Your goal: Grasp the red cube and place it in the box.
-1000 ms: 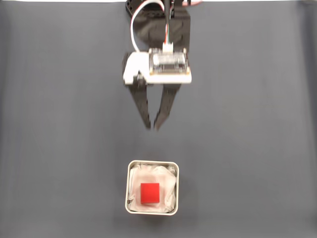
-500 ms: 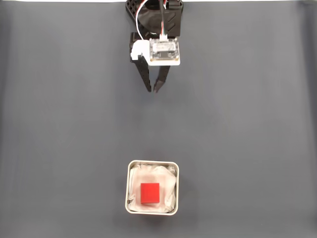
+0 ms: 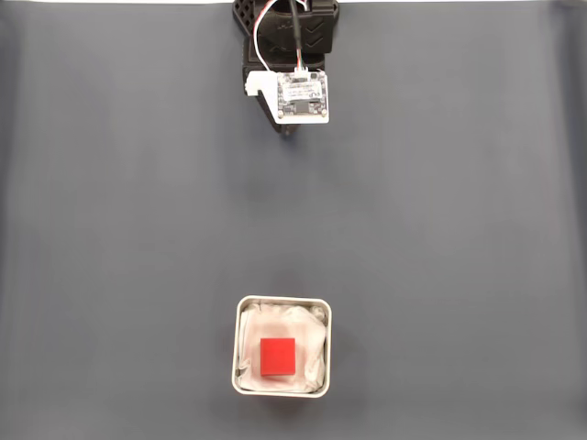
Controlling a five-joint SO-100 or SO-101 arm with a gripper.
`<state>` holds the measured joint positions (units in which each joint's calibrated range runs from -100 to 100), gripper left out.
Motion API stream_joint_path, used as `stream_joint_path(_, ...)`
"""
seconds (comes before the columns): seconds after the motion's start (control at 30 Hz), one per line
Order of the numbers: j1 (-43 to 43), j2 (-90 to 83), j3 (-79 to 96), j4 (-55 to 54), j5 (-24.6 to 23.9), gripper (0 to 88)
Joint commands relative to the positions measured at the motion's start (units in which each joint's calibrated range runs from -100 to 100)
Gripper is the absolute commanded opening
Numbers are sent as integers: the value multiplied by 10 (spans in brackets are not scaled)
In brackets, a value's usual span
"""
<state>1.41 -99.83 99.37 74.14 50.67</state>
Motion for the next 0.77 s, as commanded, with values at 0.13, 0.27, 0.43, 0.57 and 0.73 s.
stream_joint_path(0.13, -1, -1, 5, 18, -13, 0)
stream_joint_path(0.27, -3, -1, 5, 18, -13, 0)
stream_joint_path(0.43, -3, -1, 5, 18, -13, 0)
stream_joint_path(0.57, -3, -1, 5, 18, -13, 0)
stream_joint_path(0.73, -3, -1, 5, 18, -13, 0)
